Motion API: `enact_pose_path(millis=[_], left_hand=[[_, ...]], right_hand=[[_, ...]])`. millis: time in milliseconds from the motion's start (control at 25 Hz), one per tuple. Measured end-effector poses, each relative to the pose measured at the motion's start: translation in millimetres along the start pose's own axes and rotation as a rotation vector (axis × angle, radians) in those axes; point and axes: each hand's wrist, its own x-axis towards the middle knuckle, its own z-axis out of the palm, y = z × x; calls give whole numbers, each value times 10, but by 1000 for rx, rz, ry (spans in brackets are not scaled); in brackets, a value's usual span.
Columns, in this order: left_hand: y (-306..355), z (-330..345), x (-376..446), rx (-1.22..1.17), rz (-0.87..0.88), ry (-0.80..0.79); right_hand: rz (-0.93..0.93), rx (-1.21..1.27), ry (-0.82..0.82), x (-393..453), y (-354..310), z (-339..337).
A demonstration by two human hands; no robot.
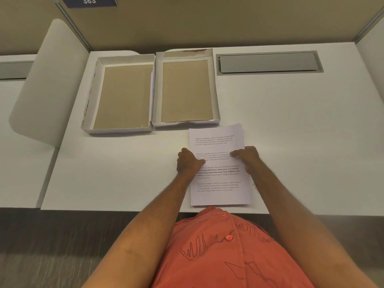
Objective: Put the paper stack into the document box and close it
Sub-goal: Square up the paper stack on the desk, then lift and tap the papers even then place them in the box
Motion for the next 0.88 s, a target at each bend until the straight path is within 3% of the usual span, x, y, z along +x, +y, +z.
enact_pose_path(millis=[200, 440, 560, 640, 760, 880], left_hand=[[-8, 6, 4, -9, 4, -6], [-95, 10, -24, -55, 69, 1], [-174, 33, -6, -141, 97, 18], [-200, -3, 10, -339, 74, -8], [-208, -248, -25, -895, 28, -259], [-161, -583, -64, -1054, 214, -477]], right_hand=[[-57, 8, -50, -35, -27, -41], [-474, -424, 25, -238, 153, 25], [-527, -427, 46, -346, 135, 43], [-543, -321, -17, -433, 79, -1], [-570, -91, -169, -570, -28, -160], [-616, 62, -278, -716, -148, -311]])
